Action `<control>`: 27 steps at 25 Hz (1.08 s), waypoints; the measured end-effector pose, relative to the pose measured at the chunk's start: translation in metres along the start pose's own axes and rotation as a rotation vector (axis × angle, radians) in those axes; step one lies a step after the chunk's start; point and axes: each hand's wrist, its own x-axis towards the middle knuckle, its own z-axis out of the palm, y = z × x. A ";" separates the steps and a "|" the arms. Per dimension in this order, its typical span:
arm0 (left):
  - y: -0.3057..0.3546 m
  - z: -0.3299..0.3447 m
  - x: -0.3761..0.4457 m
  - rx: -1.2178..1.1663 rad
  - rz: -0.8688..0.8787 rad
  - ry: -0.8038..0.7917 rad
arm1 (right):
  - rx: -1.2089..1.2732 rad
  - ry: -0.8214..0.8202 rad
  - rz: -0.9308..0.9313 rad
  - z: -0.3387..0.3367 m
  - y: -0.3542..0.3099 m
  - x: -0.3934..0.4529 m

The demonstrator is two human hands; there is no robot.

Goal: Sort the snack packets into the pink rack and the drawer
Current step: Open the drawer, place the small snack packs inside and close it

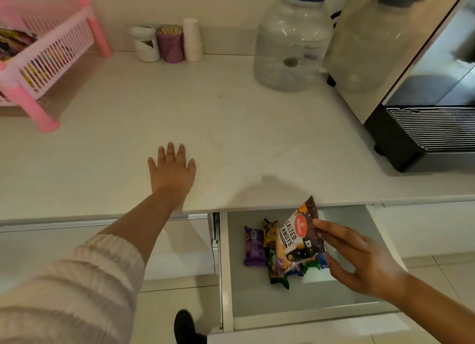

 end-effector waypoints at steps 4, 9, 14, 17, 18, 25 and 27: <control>-0.001 -0.001 0.002 -0.002 -0.003 -0.004 | 0.082 -0.132 0.063 0.028 0.009 -0.009; -0.001 0.002 0.003 -0.016 -0.007 0.019 | -0.060 -0.455 0.182 0.078 0.028 0.011; -0.002 0.002 0.003 -0.016 -0.002 0.039 | 0.024 -0.385 0.284 0.131 0.030 0.056; -0.002 0.002 0.002 -0.025 -0.001 0.039 | 0.033 -0.369 0.365 0.156 0.028 0.072; -0.002 0.001 0.002 -0.025 -0.003 0.039 | 0.030 -0.383 0.375 0.164 0.027 0.074; -0.002 0.001 0.003 -0.032 -0.002 0.029 | -0.026 -0.545 0.310 0.184 0.020 0.055; -0.002 0.000 0.002 -0.026 0.000 0.029 | -0.019 -0.598 0.307 0.173 0.021 0.057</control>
